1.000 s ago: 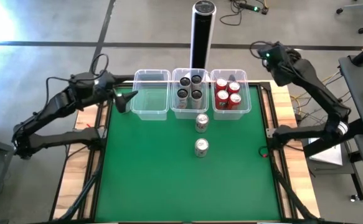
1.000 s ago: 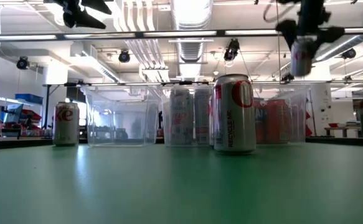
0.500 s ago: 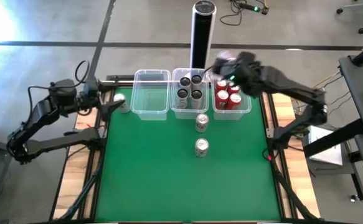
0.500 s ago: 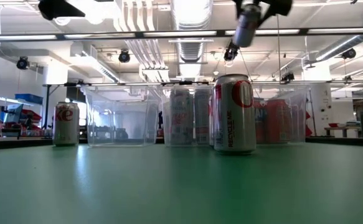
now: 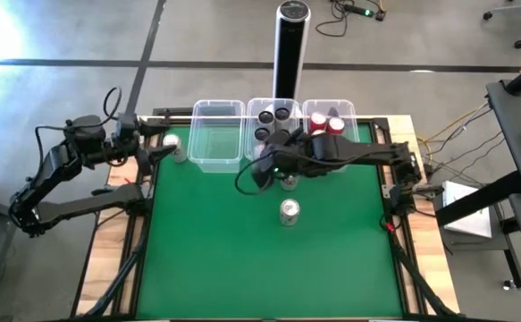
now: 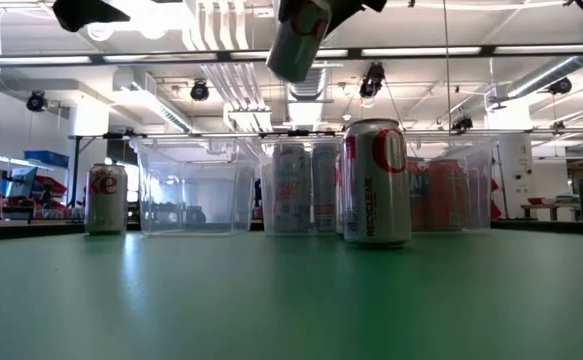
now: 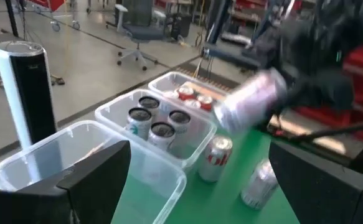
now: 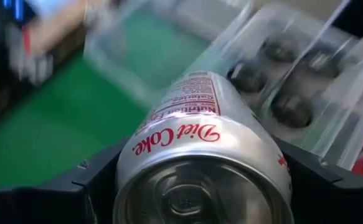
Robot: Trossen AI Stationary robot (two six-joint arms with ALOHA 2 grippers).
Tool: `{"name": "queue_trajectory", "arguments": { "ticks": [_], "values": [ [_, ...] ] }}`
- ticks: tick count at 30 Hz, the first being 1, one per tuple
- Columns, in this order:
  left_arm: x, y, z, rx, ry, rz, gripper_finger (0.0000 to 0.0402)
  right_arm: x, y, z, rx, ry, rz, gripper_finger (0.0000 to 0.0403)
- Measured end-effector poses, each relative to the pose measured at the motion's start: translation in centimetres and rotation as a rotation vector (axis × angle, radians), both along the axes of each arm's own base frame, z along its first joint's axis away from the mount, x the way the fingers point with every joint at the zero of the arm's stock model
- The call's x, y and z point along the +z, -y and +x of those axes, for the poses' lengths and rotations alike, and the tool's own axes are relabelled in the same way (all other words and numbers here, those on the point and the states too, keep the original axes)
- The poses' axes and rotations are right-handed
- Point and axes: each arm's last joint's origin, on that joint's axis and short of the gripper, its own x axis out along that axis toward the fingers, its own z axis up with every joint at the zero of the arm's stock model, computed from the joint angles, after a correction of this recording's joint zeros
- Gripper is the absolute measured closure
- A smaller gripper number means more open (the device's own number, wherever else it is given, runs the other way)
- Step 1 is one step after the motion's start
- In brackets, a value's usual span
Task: Sort soda cans
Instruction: Move the silver soda can
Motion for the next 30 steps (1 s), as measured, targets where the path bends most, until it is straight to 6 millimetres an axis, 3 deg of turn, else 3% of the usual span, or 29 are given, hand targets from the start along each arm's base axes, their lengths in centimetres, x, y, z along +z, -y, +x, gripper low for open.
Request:
{"name": "queue_trajectory", "arguments": {
  "ticks": [6,10,17,21,25,30],
  "values": [
    [0.8,-0.1,0.0,0.041,0.113,-0.052,0.0035,-2.2,-3.1,0.9,0.229,-0.204,0.125,0.0101],
    [1.3,-0.2,0.1,0.069,0.180,-0.071,0.0035,-4.0,-6.5,1.4,0.420,-0.292,0.216,0.0101],
    [0.8,-0.6,0.2,0.174,0.174,-0.122,0.0035,-6.8,-11.7,0.7,0.671,-0.525,0.215,0.0101],
    [0.9,-0.5,0.7,0.117,0.199,-0.159,0.0035,-8.9,-14.4,-0.4,0.748,-0.707,0.239,0.0101],
    [1.0,-0.6,1.4,0.081,0.219,-0.181,0.0035,-10.9,-17.2,-1.1,0.836,-0.774,0.269,0.0101],
    [1.9,-0.2,3.0,-0.109,0.280,-0.167,0.0035,-14.3,-18.8,-1.9,0.853,-0.919,0.304,0.0101]
  ]
}}
